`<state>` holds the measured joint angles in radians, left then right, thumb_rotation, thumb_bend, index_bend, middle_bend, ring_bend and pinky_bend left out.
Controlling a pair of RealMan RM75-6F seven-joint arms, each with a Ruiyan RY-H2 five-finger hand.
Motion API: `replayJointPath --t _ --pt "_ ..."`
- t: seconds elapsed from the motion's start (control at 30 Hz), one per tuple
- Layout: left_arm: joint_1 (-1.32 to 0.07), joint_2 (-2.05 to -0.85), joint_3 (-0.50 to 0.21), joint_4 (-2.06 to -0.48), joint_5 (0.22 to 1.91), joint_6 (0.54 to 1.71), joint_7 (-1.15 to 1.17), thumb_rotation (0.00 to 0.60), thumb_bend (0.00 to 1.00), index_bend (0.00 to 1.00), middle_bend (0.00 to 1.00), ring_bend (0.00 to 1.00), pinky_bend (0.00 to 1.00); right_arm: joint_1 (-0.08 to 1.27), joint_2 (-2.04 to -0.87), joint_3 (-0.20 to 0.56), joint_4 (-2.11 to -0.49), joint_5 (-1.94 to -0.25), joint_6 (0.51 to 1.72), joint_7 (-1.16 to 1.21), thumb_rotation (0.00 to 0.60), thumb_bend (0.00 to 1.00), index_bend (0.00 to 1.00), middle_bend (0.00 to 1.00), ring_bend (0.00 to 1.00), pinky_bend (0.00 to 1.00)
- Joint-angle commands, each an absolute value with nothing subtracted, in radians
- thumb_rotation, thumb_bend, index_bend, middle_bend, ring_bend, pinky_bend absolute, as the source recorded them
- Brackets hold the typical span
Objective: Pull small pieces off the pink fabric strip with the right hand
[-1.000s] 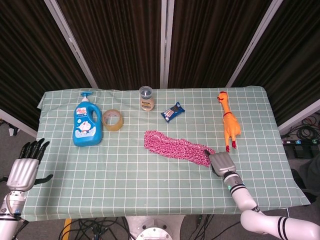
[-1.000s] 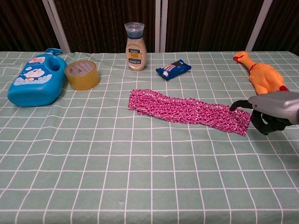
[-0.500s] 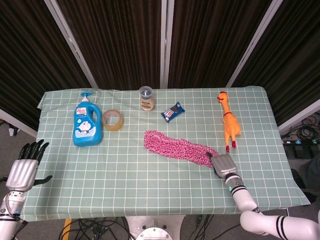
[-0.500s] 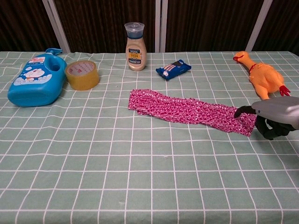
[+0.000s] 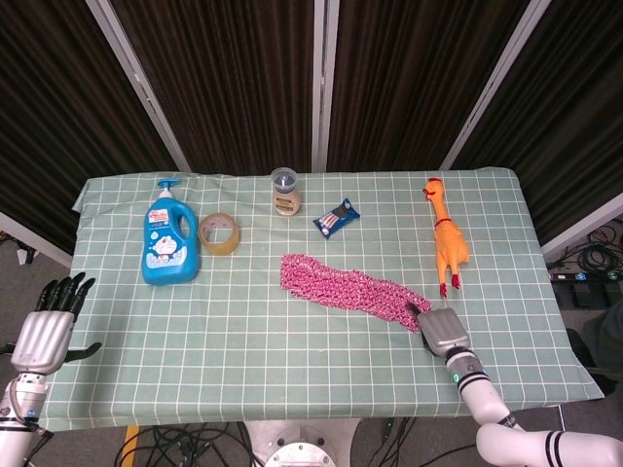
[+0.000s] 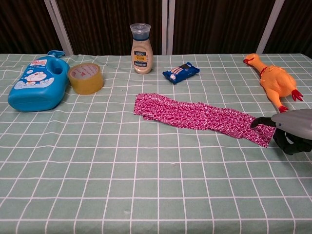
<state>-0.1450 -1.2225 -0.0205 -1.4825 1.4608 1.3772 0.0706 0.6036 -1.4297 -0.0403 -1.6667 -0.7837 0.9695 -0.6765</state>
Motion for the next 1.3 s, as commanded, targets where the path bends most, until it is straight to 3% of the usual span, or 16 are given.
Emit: replayJointPath --t 0.03,0.43,0.83,1.3 --pt "-0.142 -1.222 -0.019 -1.480 1.459 1.378 0.069 0.600 0.09 0.02 0.00 0.00 0.05 0.585 -1.420 -0.060 -1.685 -0.828 0.983 -0.649 0.600 1.00 0.20 0.88 0.84 0.78" --pt "-0.132 -1.217 -0.017 -1.480 1.463 1.394 0.056 0.600 0.09 0.02 0.00 0.00 0.05 0.531 -1.405 -0.118 -1.761 -1.003 1.034 -0.599 0.600 1.00 0.21 0.88 0.84 0.78" --pt "-0.127 -1.211 -0.020 -1.484 1.465 1.405 0.040 0.600 0.09 0.02 0.00 0.00 0.05 0.514 -1.425 -0.130 -1.820 -1.091 1.062 -0.618 0.600 1.00 0.23 0.88 0.84 0.78" --pt "-0.128 -1.213 -0.018 -1.466 1.468 1.396 0.003 0.600 0.09 0.02 0.00 0.00 0.05 0.453 -1.414 -0.113 -1.759 -1.037 1.115 -0.600 0.600 1.00 0.23 0.88 0.84 0.78"
